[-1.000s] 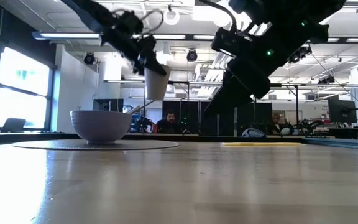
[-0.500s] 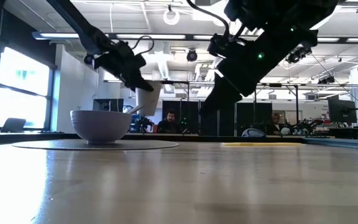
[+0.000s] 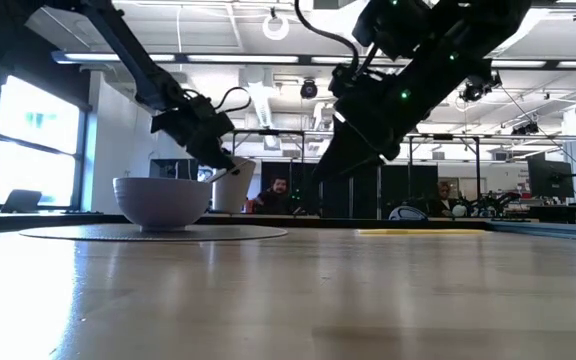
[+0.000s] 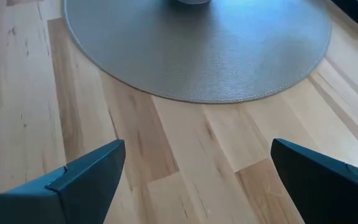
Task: Pick & Place Utensil
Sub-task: Put the white cup on the brown mat to the top right of the violet bowl
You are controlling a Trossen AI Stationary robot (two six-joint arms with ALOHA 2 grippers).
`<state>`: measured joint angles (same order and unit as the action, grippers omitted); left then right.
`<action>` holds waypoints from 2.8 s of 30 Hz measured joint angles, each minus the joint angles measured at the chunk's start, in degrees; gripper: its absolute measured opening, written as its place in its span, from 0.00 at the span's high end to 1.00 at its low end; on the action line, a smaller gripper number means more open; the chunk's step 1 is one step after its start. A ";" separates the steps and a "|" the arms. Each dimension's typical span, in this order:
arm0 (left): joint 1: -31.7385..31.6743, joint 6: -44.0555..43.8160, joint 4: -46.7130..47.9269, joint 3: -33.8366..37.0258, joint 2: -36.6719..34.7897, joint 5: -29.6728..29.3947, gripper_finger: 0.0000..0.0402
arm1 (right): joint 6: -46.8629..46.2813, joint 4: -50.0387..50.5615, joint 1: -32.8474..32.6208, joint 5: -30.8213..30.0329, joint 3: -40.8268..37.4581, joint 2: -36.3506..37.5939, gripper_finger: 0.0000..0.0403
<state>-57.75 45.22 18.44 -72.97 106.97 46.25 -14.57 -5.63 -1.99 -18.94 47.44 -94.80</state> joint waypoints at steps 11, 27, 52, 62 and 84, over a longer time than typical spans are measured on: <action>0.02 3.65 -0.27 0.02 1.14 0.61 0.15 | -2.09 -1.87 2.32 0.51 0.02 0.00 0.01; 2.65 0.53 -7.86 0.79 4.22 -2.13 0.11 | -2.08 -3.27 4.02 2.05 0.07 -0.02 0.01; 5.10 1.01 -2.78 0.75 2.07 -10.38 0.03 | -1.48 -3.66 5.51 3.04 0.07 -0.03 0.01; 4.89 1.91 0.42 0.74 1.82 -11.01 0.03 | -1.73 -3.69 5.50 3.04 0.07 -0.04 0.01; 4.89 2.24 15.93 -4.28 1.49 -24.95 0.03 | -1.90 -3.04 8.46 6.97 0.07 -0.04 0.01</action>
<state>-52.86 47.46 34.36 -77.25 108.47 21.30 -16.47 -8.66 6.46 -11.97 47.51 -94.85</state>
